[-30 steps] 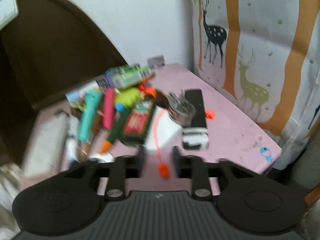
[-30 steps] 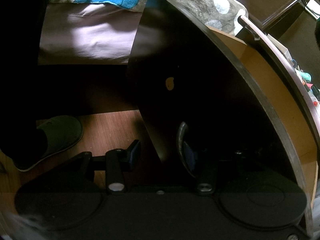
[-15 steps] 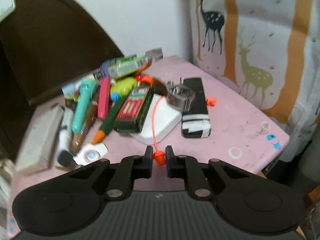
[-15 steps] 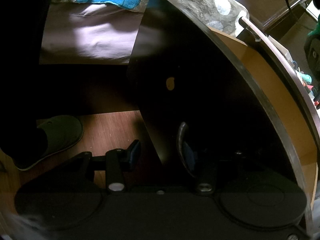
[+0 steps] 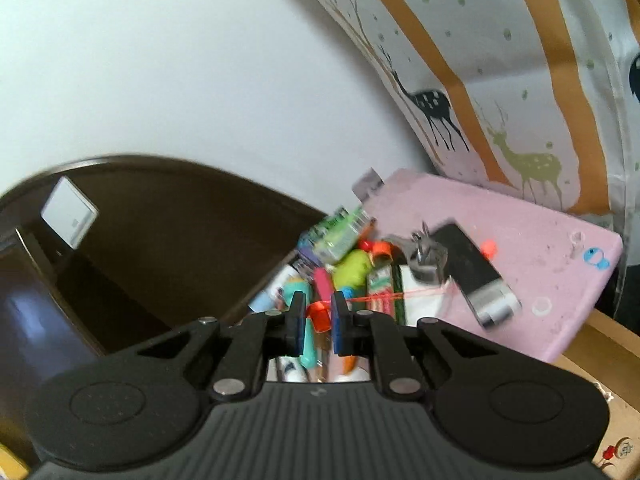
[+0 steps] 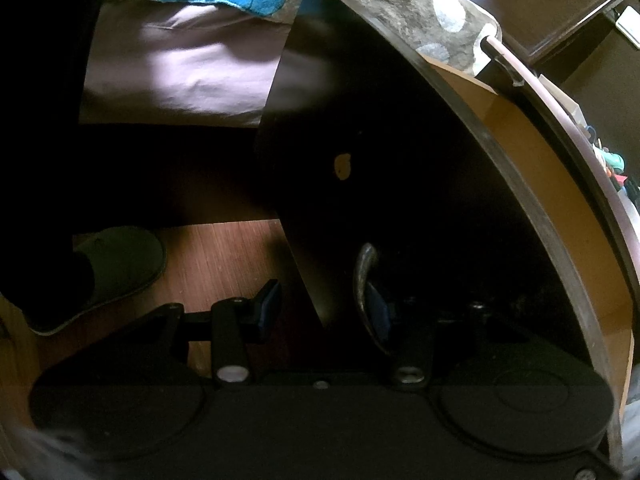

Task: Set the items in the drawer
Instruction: 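Carry the orange earplug over the drawer and release it with the left gripper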

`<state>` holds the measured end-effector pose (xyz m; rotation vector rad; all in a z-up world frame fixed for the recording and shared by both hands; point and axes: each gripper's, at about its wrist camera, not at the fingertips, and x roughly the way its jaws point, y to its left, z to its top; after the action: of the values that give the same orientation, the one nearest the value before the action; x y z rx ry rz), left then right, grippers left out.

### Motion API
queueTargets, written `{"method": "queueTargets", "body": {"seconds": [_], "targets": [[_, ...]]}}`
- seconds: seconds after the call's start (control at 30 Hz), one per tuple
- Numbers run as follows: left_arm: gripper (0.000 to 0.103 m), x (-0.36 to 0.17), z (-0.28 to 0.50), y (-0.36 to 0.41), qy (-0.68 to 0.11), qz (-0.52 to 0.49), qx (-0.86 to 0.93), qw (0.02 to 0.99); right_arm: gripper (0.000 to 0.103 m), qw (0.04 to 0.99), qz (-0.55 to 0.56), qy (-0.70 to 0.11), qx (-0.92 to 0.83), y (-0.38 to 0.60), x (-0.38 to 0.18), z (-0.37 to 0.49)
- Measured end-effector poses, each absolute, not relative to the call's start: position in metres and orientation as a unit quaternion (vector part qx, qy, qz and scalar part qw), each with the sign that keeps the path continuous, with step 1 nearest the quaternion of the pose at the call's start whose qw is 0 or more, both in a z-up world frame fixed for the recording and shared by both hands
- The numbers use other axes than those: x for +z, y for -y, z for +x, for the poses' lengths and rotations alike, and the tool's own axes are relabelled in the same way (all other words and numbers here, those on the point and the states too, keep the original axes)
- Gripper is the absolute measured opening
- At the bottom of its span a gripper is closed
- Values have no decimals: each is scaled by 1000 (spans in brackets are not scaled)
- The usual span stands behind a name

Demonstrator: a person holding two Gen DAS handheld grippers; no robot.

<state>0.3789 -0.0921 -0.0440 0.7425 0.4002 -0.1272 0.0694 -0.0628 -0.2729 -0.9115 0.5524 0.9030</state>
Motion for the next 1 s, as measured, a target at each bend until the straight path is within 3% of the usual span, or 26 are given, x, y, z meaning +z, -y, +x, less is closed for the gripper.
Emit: {"method": "queueTargets", "body": {"seconds": [0.37,0.77,1.0], "targets": [[11,-18,380,94,-163,364,-41,916,48,763,-424,-253,417,63,-273,69],[11,-2,434,55,-196,327,46,923,48,762,-426,-252,418,64,-273,68],[11,8,407,38,-182,316,47,930,48,761,-428,-251,418,64,-274,68]]}}
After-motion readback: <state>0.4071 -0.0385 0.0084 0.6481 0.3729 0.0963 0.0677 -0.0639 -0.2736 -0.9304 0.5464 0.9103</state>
